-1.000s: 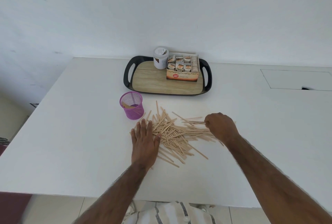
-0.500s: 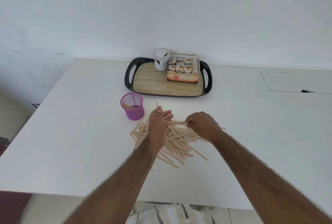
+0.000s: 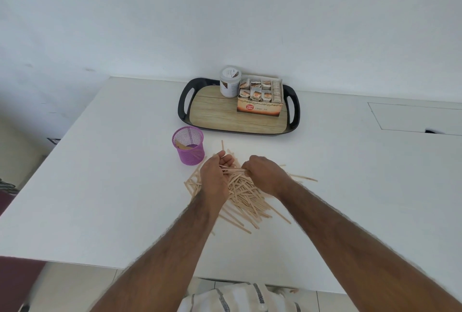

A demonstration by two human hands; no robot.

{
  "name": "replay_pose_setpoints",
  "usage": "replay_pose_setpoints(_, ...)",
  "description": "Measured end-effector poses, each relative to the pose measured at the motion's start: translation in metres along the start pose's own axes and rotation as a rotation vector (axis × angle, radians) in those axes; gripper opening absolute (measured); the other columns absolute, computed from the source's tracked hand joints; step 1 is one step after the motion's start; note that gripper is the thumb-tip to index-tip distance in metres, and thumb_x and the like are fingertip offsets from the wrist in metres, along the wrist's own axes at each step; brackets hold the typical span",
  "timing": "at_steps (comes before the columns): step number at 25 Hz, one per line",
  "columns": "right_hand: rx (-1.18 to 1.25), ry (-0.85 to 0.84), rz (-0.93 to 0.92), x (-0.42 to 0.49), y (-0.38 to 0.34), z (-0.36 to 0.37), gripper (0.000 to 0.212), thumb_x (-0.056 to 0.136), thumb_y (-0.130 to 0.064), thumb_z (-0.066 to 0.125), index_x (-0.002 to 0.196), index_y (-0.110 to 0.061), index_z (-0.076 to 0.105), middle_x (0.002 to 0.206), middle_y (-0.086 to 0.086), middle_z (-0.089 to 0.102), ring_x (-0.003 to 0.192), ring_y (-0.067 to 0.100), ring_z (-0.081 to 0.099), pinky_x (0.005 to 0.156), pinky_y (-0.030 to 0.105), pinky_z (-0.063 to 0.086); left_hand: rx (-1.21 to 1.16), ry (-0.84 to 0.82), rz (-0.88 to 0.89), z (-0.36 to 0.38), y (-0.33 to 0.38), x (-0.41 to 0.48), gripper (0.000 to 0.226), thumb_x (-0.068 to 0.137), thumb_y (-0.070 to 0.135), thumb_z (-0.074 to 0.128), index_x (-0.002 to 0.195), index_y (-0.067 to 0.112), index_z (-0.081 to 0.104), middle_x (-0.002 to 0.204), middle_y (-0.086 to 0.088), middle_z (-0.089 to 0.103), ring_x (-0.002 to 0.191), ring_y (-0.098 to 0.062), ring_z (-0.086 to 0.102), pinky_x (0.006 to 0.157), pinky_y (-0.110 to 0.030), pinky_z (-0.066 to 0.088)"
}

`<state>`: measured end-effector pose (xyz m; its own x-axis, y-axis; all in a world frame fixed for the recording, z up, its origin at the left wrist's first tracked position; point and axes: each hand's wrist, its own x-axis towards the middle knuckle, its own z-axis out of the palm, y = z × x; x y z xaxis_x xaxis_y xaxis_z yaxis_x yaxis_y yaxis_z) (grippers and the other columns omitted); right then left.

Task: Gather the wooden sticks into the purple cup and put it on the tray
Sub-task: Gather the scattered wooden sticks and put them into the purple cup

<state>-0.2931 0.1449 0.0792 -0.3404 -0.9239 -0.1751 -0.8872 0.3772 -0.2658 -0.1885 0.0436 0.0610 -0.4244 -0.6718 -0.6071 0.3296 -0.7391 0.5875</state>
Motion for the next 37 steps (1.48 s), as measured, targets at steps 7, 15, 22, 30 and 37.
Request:
replay_pose_setpoints(7, -0.072, 0.073, -0.118, 0.002, -0.012, 0.004, 0.054, 0.096, -0.004, 0.049, 0.144, -0.026, 0.04, 0.107, 0.001, 0.053, 0.097, 0.019, 0.05, 0.075, 0.034, 0.048, 0.224, -0.04, 0.076, 0.005, -0.004, -0.007, 0.042, 0.103, 0.001, 0.043, 0.143, 0.009, 0.048, 0.104, -0.019, 0.073, 0.081, -0.02, 0.073, 0.063, -0.027, 0.057)
replay_pose_setpoints(15, 0.409, 0.238, 0.085, 0.004, -0.002, -0.025, 0.011, 0.106, -0.017, 0.04, 0.097, -0.013, 0.044, 0.077, -0.003, 0.055, 0.06, 0.014, 0.046, 0.053, 0.031, 0.036, 0.043, -0.11, -0.016, 0.019, 0.005, -0.011, 0.049, 0.109, 0.039, 0.038, 0.144, 0.006, 0.048, 0.136, -0.015, 0.063, 0.13, -0.031, 0.057, 0.111, -0.041, 0.044)
replay_pose_setpoints(22, 1.689, 0.605, 0.316, 0.016, -0.008, -0.062, 0.017, 0.106, -0.015, 0.047, 0.089, -0.016, 0.048, 0.062, -0.002, 0.039, 0.045, 0.007, 0.026, 0.038, 0.021, 0.02, -0.024, -0.176, -0.297, 0.015, -0.031, -0.031, 0.069, 0.107, 0.054, 0.025, 0.123, -0.002, 0.062, 0.124, -0.023, 0.068, 0.122, -0.037, 0.062, 0.109, -0.046, 0.045)
replay_pose_setpoints(30, 1.937, 0.689, 0.341, 0.018, -0.019, -0.068, 0.036, 0.1, -0.029, 0.064, 0.068, -0.019, 0.05, 0.054, -0.001, 0.037, 0.038, 0.008, 0.027, 0.035, 0.019, 0.021, -0.208, -0.235, -0.253, 0.037, -0.021, -0.035, 0.06, 0.11, 0.043, 0.029, 0.123, -0.005, 0.063, 0.123, -0.026, 0.069, 0.107, -0.033, 0.07, 0.103, -0.044, 0.052)
replay_pose_setpoints(37, 1.999, 0.743, 0.327, 0.017, -0.052, -0.076, 0.041, 0.091, -0.022, 0.074, 0.059, -0.017, 0.049, 0.051, 0.003, 0.039, 0.039, 0.014, 0.033, 0.043, 0.025, 0.032, -0.331, -0.337, -0.279, 0.063, -0.007, -0.049, 0.054, 0.109, 0.041, 0.034, 0.088, 0.005, 0.07, 0.086, -0.013, 0.074, 0.088, -0.026, 0.073, 0.094, -0.039, 0.054)
